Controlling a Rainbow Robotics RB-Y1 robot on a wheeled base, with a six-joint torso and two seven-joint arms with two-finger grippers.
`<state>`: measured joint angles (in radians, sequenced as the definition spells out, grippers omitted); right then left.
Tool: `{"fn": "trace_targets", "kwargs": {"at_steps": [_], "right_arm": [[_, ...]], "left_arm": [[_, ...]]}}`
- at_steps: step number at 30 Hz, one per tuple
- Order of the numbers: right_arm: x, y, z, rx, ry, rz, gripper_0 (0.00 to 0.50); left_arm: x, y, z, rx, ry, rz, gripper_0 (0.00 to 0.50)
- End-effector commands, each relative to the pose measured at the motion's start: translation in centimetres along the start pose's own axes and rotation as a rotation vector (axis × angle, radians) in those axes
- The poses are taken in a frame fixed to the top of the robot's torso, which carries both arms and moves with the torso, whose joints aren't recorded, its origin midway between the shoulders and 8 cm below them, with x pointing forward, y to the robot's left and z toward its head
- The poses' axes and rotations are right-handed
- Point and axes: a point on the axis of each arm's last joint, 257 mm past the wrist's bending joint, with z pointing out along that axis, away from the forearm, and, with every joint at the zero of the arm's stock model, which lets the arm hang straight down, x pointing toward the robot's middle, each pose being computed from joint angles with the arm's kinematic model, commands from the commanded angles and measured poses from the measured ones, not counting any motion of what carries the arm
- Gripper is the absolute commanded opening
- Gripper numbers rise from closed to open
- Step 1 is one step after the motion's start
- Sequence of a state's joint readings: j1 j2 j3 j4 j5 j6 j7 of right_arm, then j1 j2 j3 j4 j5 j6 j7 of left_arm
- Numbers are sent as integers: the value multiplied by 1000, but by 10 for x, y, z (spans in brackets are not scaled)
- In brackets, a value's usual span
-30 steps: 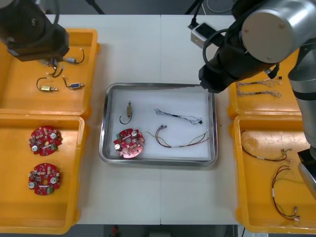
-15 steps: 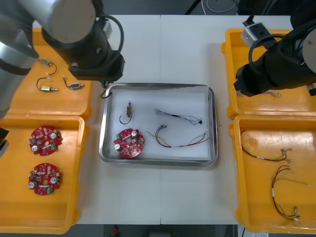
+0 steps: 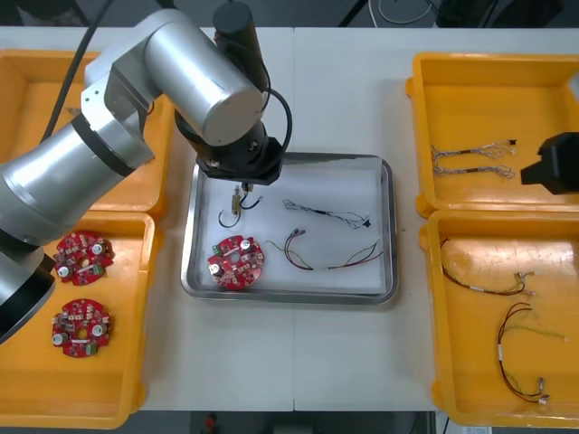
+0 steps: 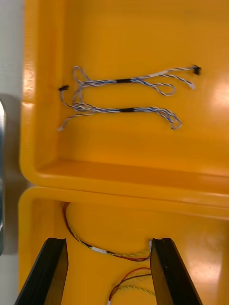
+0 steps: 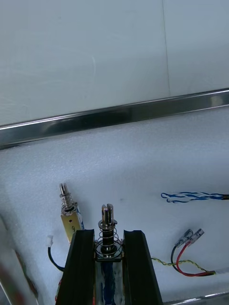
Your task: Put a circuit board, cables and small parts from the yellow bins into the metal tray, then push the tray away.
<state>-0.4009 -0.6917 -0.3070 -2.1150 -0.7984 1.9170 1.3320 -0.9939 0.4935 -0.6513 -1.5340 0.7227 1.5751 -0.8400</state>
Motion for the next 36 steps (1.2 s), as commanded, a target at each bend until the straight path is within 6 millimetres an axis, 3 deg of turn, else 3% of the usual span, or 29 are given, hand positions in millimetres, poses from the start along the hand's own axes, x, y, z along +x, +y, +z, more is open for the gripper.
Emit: {"fn": "trace_targets", "kwargs": {"at_steps": [1,7,14,15,16,18,19,29,36], "right_arm": [[17,-51,-22,93,-9,71,500],[44,-76,-25,134,14,120,500],[76,-80,-22,155,66,113,500],[80,-79,-21,153,71,109,500],[82,-78,-20,152,75,106,500],[86,-73,-18,141,82,101,500],[86,-71,-17,136,83,101,500],[89,-69,-13,138,74,115,500],[88,-69,-14,140,74,111,500]], "left_arm": [[-16,-25,6,10,-54,-24,0],[-17,-26,24,9,-64,-24,0],[-18,-24,35,7,-74,-18,10],[-18,-24,35,7,-74,-18,60],[-17,-25,35,8,-72,-19,158],[-17,-25,33,6,-73,-19,403],[-17,-26,33,6,-72,-17,488],[-13,-31,9,3,-62,-12,500],[-13,-11,-25,-38,-40,-25,500]]}}
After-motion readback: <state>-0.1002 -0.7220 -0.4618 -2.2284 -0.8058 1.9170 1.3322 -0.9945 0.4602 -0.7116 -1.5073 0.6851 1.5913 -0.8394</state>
